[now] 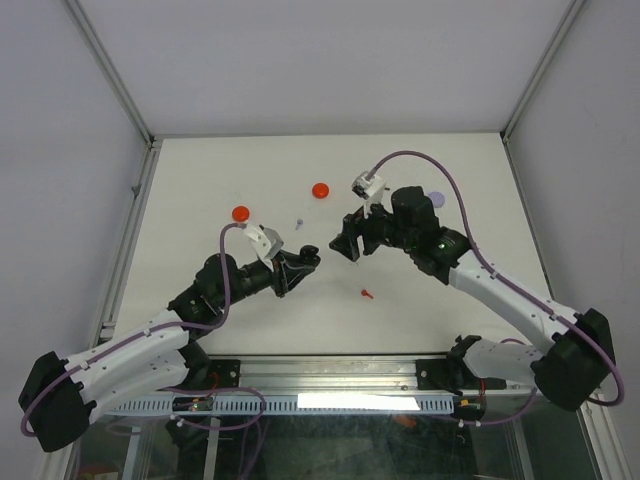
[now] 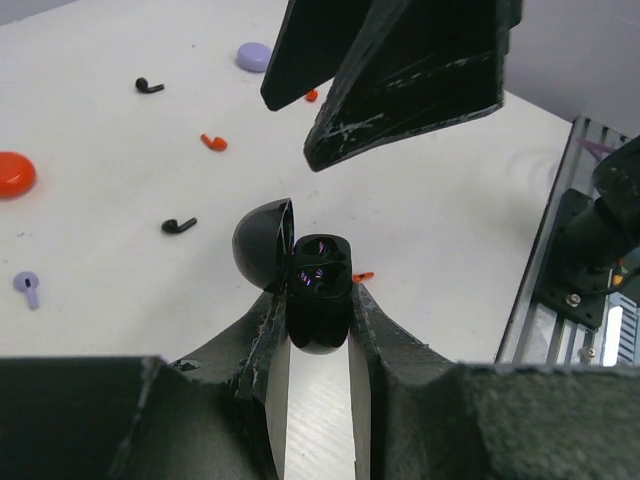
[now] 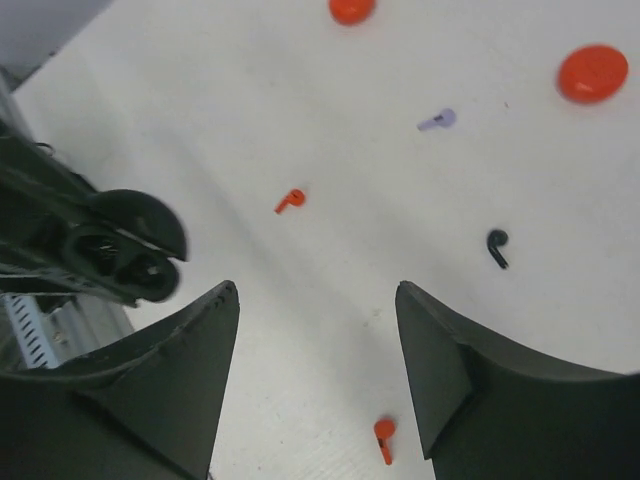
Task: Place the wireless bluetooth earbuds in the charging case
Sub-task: Open the charging case, then pick up the earbud from the center of the board.
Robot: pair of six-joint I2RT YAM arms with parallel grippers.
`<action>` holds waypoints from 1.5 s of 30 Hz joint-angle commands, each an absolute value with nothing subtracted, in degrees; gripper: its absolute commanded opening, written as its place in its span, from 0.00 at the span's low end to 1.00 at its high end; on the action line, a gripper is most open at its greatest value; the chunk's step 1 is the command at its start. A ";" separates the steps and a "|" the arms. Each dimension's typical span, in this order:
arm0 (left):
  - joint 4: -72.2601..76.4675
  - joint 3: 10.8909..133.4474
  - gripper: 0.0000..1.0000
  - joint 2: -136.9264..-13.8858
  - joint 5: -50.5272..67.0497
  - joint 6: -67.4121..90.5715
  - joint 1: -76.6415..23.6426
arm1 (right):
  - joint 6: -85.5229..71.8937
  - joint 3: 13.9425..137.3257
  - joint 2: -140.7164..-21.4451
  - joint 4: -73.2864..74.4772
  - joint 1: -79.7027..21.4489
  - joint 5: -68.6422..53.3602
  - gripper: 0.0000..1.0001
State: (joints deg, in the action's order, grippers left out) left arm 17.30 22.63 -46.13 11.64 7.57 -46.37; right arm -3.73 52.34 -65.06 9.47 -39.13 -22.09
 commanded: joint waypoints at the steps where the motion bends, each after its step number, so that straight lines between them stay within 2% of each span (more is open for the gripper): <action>1: 13.68 26.78 0.00 -44.42 5.86 5.49 -45.52 | -2.40 56.03 -70.32 14.21 -38.90 -10.57 0.67; 11: 8.91 32.56 0.00 -45.04 4.32 3.81 -40.78 | -2.15 61.19 -85.60 14.14 -38.75 -1.01 0.63; 23: 11.03 33.32 0.00 -46.84 12.25 -1.28 -30.83 | -3.80 70.12 -101.40 14.05 -37.82 3.19 0.53; 30: 11.91 32.96 0.00 -45.80 16.94 0.17 -26.38 | -5.02 73.88 -107.00 14.51 -37.54 3.95 0.50; 45: 11.96 31.63 0.00 -43.07 18.21 -1.17 -25.40 | -7.21 75.39 -111.51 18.56 -37.51 4.02 0.35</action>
State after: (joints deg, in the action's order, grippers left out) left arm 8.45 31.94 -44.47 16.56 0.36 -26.13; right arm -6.22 73.82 -111.55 18.37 -37.69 3.68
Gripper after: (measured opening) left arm 0.238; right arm 0.382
